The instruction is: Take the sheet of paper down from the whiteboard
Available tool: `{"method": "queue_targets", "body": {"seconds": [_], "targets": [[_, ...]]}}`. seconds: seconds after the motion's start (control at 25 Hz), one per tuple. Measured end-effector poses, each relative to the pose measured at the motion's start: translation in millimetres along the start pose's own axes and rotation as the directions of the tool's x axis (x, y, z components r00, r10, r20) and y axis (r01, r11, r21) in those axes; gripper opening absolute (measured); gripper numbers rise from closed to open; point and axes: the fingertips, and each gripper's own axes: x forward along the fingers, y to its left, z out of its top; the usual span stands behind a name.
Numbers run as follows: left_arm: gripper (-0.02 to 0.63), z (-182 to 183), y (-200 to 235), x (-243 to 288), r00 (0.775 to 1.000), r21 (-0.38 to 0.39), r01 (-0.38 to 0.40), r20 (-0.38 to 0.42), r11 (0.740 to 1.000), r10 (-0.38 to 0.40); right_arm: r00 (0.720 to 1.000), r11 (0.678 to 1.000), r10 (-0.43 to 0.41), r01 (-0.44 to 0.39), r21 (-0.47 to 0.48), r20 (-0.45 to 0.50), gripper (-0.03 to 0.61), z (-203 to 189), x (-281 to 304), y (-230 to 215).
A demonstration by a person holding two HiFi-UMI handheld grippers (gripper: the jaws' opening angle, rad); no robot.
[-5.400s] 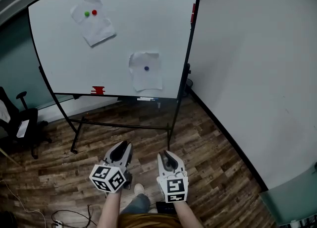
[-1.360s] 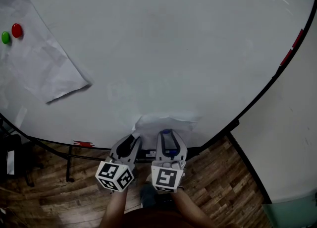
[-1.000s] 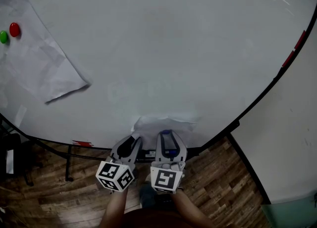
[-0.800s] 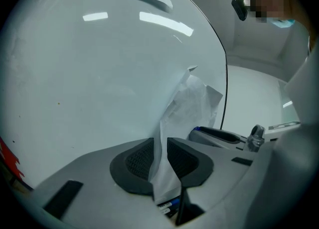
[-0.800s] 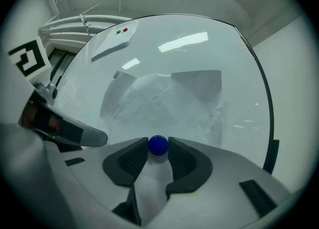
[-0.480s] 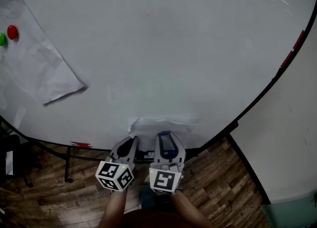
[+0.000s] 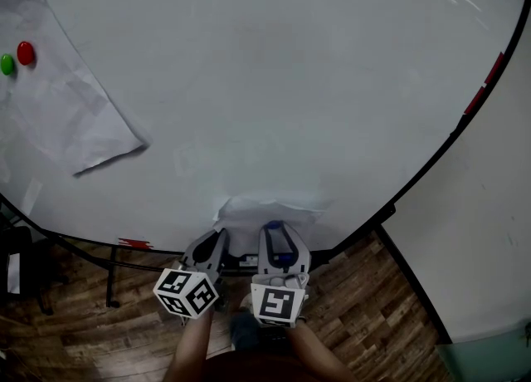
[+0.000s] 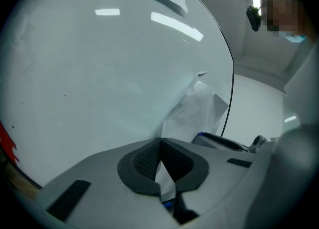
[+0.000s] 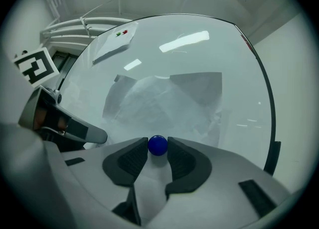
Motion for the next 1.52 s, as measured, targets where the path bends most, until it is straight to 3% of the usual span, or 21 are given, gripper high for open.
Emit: {"method": "queue_targets", "body": {"seconds": [0.68,1.52], "targets": [[0.025,8,-2,-12,1.000,-0.031,0.004,0.026,0.999,-0.003,0.999,0.999,0.024,-0.023,0.025,-0.038,0.137,-5,-15,3],[0.025,18,20,-52,0.997,-0.066,-0.057,0.054,0.996,0.060,0.999,0.998,0.048,-0.047,0.038,-0.022,0.137,3,-21,1]]}}
